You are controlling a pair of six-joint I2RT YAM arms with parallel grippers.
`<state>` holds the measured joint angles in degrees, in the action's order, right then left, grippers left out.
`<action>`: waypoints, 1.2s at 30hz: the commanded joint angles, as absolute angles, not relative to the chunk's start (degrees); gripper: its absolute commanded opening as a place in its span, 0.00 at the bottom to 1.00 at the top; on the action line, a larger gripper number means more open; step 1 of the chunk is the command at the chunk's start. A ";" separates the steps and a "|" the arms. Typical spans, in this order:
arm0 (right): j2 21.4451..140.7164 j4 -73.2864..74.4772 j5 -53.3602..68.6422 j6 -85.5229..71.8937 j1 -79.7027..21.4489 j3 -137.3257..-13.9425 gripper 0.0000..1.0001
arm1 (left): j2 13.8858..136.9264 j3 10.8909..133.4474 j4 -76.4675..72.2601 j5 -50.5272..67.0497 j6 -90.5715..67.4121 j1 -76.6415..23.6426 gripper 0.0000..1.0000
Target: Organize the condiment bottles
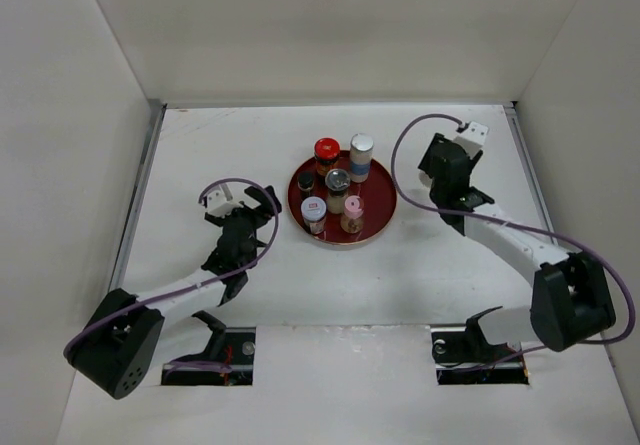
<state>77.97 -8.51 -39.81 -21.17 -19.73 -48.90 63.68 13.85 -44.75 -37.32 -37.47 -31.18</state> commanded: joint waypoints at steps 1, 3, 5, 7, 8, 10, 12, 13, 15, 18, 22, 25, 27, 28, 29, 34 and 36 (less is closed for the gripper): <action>76.29 -13.27 -37.19 -20.83 -25.95 -49.13 0.51 | 61.35 12.75 -47.37 -41.22 -37.71 -30.98 1.00; 77.69 -14.23 -35.95 -20.74 -28.94 -50.00 0.52 | 60.91 12.31 -47.55 -41.48 -37.79 -30.72 1.00; 80.32 -15.29 -34.55 -20.22 -31.15 -51.67 0.52 | 60.30 11.69 -48.07 -41.92 -37.79 -30.45 1.00; 83.66 -16.08 -33.67 -19.86 -32.47 -53.52 0.52 | 60.03 11.43 -48.34 -42.62 -37.97 -30.36 1.00; 85.32 -16.26 -33.31 -19.69 -33.00 -54.40 0.53 | 60.03 11.43 -48.08 -42.63 -38.14 -30.36 1.00; 88.58 -16.52 -32.96 -19.51 -33.70 -56.15 0.53 | 60.38 11.78 -47.64 -42.63 -38.23 -30.45 1.00; 90.69 -16.79 -32.87 -19.51 -34.58 -57.12 0.53 | 60.56 11.86 -47.55 -42.63 -38.49 -30.37 1.00; 91.75 -17.31 -32.87 -19.42 -34.76 -57.39 0.53 | 60.47 11.87 -47.55 -42.45 -38.67 -30.36 1.00; 93.33 -17.93 -32.70 -19.25 -35.20 -57.74 0.53 | 59.86 11.69 -47.55 -42.28 -39.11 -30.36 1.00; 94.92 -18.37 -32.87 -19.16 -35.55 -57.75 0.55 | 58.98 11.43 -46.94 -42.28 -39.99 -30.36 1.00; 94.92 -18.54 -33.31 -18.99 -36.08 -57.22 0.75 | 59.59 12.48 -44.39 -42.71 -40.69 -29.93 1.00; 93.08 -17.85 -33.57 -18.98 -36.34 -56.87 0.94 | 61.17 13.62 -42.81 -42.71 -41.22 -29.66 1.00; 90.19 -17.32 -34.01 -18.98 -36.52 -56.17 1.00 | 62.05 14.24 -41.84 -42.71 -41.66 -29.49 1.00; 88.26 -17.05 -34.01 -18.98 -36.60 -55.64 1.00 | 62.57 14.76 -41.05 -42.71 -41.75 -29.40 1.00; 85.98 -16.96 -34.10 -18.98 -36.60 -54.85 1.00 | 62.93 15.29 -40.35 -42.71 -41.84 -29.57 1.00; 73.41 -17.05 -36.03 -20.82 -35.91 -48.44 1.00 | 63.81 18.28 -35.96 -42.63 -41.57 -30.80 1.00; 69.02 -17.66 -38.83 -21.88 -34.24 -44.75 1.00 | 64.42 19.68 -34.02 -42.28 -41.57 -30.98 1.00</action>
